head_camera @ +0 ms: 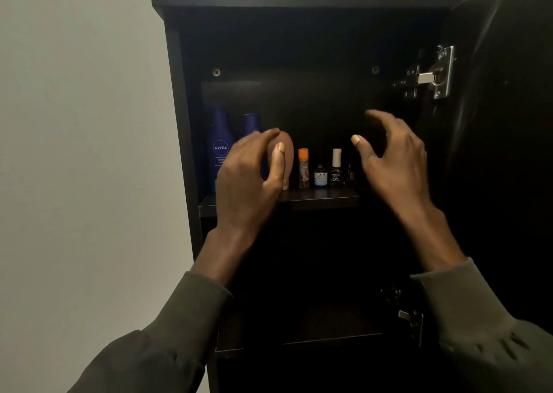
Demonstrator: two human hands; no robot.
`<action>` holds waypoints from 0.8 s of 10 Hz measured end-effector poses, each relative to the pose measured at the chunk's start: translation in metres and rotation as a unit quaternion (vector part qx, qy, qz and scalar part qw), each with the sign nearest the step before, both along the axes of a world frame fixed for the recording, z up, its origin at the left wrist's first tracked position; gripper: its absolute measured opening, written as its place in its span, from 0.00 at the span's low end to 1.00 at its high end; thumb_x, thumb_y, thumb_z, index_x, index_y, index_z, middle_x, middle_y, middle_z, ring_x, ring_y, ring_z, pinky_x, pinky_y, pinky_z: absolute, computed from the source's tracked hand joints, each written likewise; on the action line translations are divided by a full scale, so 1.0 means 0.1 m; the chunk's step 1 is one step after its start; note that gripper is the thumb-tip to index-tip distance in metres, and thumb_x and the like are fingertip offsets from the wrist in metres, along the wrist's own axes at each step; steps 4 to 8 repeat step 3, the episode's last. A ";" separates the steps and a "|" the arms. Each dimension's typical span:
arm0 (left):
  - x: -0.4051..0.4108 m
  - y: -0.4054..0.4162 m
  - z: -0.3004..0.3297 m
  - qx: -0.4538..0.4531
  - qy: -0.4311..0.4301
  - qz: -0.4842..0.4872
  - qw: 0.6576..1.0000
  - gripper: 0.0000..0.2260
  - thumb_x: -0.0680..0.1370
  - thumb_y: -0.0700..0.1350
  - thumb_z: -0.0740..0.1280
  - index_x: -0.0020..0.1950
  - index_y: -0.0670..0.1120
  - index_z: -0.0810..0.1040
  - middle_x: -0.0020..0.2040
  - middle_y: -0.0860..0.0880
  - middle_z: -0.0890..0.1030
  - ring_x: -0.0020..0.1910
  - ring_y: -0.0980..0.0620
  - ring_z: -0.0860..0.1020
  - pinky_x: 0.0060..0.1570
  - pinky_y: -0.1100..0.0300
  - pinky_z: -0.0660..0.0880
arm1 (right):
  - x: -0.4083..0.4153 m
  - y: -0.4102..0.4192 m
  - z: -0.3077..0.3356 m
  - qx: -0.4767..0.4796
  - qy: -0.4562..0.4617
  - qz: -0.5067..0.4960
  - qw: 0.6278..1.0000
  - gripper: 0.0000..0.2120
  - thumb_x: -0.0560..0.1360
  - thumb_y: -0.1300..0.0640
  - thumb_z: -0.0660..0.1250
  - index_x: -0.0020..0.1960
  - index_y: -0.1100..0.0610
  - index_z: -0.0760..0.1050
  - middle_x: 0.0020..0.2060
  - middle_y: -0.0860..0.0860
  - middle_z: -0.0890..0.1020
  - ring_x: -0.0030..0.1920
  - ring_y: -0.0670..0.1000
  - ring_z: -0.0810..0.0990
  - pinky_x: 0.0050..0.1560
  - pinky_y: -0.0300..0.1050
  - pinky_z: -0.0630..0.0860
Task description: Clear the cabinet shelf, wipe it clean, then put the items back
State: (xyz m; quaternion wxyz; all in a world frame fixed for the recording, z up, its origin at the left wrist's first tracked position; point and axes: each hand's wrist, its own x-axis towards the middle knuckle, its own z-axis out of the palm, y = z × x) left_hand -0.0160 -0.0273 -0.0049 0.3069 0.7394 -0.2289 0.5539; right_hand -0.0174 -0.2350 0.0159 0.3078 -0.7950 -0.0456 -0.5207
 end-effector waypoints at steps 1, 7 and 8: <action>0.02 -0.04 0.01 0.094 -0.049 0.156 0.982 0.26 0.82 0.55 0.54 0.78 0.45 0.58 0.79 0.45 0.58 0.79 0.45 0.53 0.77 0.50 0.50 | -0.32 0.10 0.01 -0.119 -0.062 -0.014 0.991 0.31 0.81 0.47 0.60 0.79 0.51 0.53 0.79 0.52 0.53 0.79 0.55 0.45 0.78 0.51 0.46; -0.05 -0.11 0.02 0.105 -0.078 0.229 0.965 0.31 0.81 0.56 0.51 0.79 0.39 0.50 0.79 0.37 0.51 0.78 0.43 0.43 0.75 0.51 0.35 | -0.74 0.33 0.08 -0.178 -0.193 -0.046 0.964 0.32 0.82 0.45 0.52 0.79 0.61 0.48 0.78 0.65 0.47 0.76 0.69 0.41 0.76 0.62 0.36; -0.05 -0.11 0.02 0.105 -0.078 0.229 0.965 0.31 0.81 0.56 0.51 0.79 0.39 0.50 0.79 0.37 0.51 0.78 0.43 0.43 0.75 0.51 0.35 | -0.74 0.33 0.08 -0.178 -0.193 -0.046 0.964 0.32 0.82 0.45 0.52 0.79 0.61 0.48 0.78 0.65 0.47 0.76 0.69 0.41 0.76 0.62 0.36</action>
